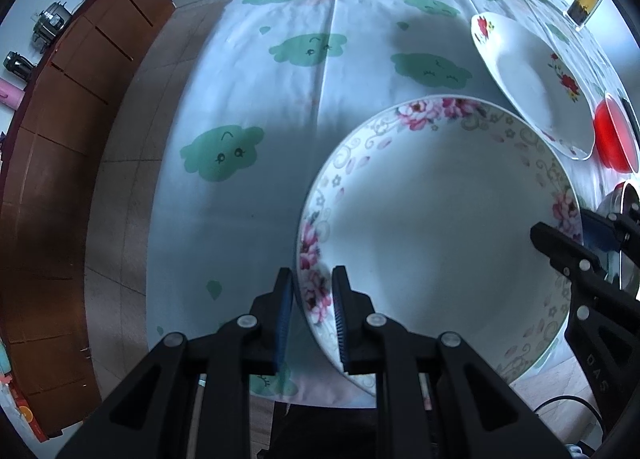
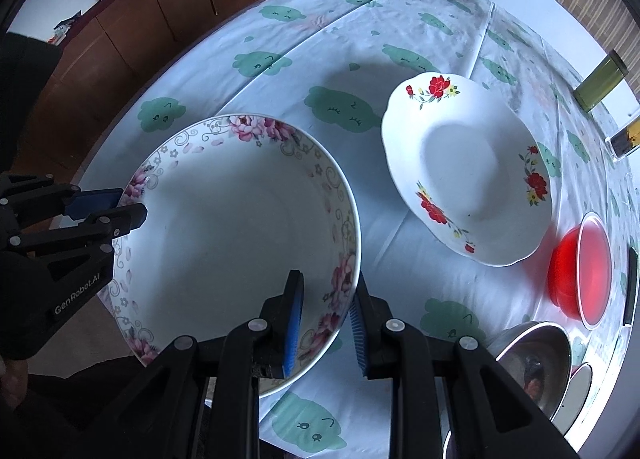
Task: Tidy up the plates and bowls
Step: 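Lower the pink-floral plate into the blue-patterned bowl with the left tool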
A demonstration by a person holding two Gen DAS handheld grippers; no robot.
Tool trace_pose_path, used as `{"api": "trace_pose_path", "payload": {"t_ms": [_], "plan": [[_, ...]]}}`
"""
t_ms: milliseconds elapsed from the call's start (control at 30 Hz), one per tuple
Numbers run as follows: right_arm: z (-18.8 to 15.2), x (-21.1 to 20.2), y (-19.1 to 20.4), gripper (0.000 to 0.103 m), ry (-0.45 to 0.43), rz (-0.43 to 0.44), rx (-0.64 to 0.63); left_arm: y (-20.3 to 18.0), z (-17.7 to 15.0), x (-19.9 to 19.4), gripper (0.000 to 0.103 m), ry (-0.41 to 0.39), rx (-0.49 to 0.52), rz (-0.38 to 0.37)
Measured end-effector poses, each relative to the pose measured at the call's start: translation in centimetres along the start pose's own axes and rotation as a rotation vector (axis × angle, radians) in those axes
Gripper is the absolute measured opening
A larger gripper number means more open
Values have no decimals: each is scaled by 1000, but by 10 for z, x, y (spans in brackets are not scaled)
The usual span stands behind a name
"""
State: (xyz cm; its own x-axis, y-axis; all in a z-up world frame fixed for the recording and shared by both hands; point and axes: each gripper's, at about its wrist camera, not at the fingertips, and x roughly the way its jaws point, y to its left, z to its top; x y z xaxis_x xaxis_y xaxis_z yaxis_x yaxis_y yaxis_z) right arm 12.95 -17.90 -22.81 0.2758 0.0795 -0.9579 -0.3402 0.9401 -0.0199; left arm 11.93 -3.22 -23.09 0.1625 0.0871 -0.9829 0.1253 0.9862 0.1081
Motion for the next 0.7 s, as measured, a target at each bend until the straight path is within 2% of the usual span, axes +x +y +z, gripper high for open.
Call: {"api": "trace_pose_path", "payload": {"t_ms": [333, 700], "plan": [[-6, -1, 3, 25, -45, -21, -2, -12, -3, 0, 17, -4, 29, 37], [-9, 0, 3, 25, -50, -40, -7, -10, -5, -3, 17, -14, 31, 53]]}}
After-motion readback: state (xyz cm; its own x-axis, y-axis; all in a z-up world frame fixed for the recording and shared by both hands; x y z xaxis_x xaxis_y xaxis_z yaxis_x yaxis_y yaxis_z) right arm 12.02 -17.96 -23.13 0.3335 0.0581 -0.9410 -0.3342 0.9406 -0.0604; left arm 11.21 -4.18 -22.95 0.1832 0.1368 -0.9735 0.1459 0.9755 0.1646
